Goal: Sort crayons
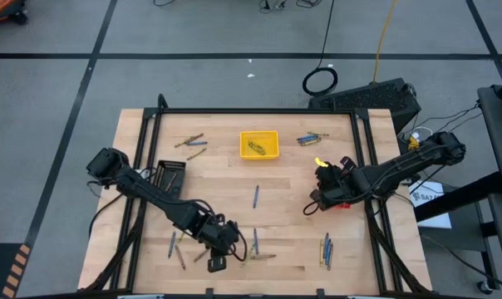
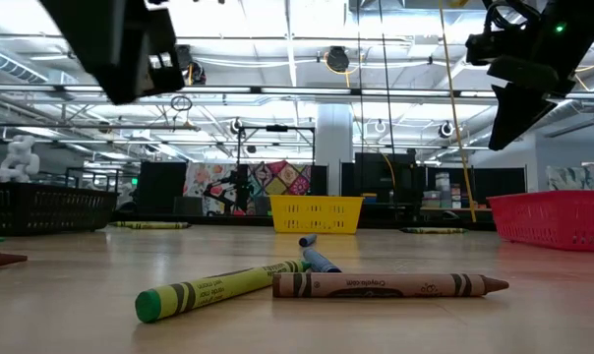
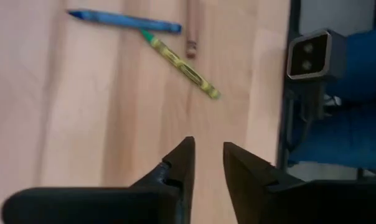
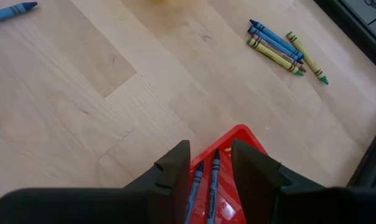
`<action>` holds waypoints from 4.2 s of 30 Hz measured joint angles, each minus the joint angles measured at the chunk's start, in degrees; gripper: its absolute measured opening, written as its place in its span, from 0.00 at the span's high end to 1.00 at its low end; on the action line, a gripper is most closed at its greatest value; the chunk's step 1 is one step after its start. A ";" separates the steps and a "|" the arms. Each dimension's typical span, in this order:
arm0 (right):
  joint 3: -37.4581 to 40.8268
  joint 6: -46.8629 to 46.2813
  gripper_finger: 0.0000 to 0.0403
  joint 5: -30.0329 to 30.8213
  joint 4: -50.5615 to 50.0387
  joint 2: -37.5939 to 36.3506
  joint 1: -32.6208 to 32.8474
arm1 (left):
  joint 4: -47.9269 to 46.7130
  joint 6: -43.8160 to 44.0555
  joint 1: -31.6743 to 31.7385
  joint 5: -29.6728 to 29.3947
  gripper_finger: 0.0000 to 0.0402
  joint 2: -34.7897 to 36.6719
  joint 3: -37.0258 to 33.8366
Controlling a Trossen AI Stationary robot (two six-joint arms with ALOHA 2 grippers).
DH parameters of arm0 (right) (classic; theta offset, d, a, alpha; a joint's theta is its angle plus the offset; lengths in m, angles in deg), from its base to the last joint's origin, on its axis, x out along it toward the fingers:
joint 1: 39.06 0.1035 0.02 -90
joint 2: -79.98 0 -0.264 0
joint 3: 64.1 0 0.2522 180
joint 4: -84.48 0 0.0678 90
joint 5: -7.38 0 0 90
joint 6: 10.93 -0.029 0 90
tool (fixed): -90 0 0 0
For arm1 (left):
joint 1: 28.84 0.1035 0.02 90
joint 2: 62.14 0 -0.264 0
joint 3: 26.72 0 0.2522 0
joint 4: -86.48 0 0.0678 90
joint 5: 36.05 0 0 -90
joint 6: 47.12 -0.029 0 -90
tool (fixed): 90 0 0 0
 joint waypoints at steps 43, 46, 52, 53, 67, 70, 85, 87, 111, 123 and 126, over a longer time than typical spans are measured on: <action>0.00 -4.57 0.74 0.02 2.05 0.00 0.00 | -15.35 35.98 -8.90 -7.10 0.71 -8.28 -0.09; 0.00 -4.57 0.74 0.02 2.05 0.00 0.00 | -15.22 35.78 -8.90 -7.12 0.71 -9.00 -0.09; 0.00 -4.59 0.74 0.02 2.05 0.00 0.00 | -15.62 35.82 -8.88 -7.16 0.71 -9.27 -0.09; 0.00 -4.59 0.74 0.02 2.05 0.00 0.00 | -15.88 35.82 -8.88 -7.20 0.71 -9.27 -0.09; 0.00 -6.05 0.74 0.02 2.05 -0.01 0.00 | -17.94 34.74 -8.88 -7.53 0.88 -10.45 0.12; 0.00 -6.08 0.74 0.02 2.15 -0.02 0.00 | -17.74 33.63 -8.88 -7.19 0.96 -11.45 0.26; 0.00 -6.73 0.74 0.04 2.21 -0.02 0.00 | -17.83 32.70 -8.90 -8.02 0.99 -9.33 -0.17; 0.00 -6.73 0.74 0.04 2.21 -0.02 0.02 | -18.49 32.42 -8.86 -8.38 1.00 -8.37 -0.24; 0.00 -7.56 0.74 -3.17 2.66 -0.02 0.02 | -45.46 26.48 -1.65 -15.12 1.00 5.85 -0.13; 0.00 -7.12 0.74 -3.17 3.35 -0.02 0.02 | -51.39 16.83 7.15 -17.74 1.00 11.80 -0.09; 0.00 -7.10 0.74 -3.17 3.34 -0.02 0.02 | -53.84 14.55 9.53 -18.42 1.00 12.55 -0.09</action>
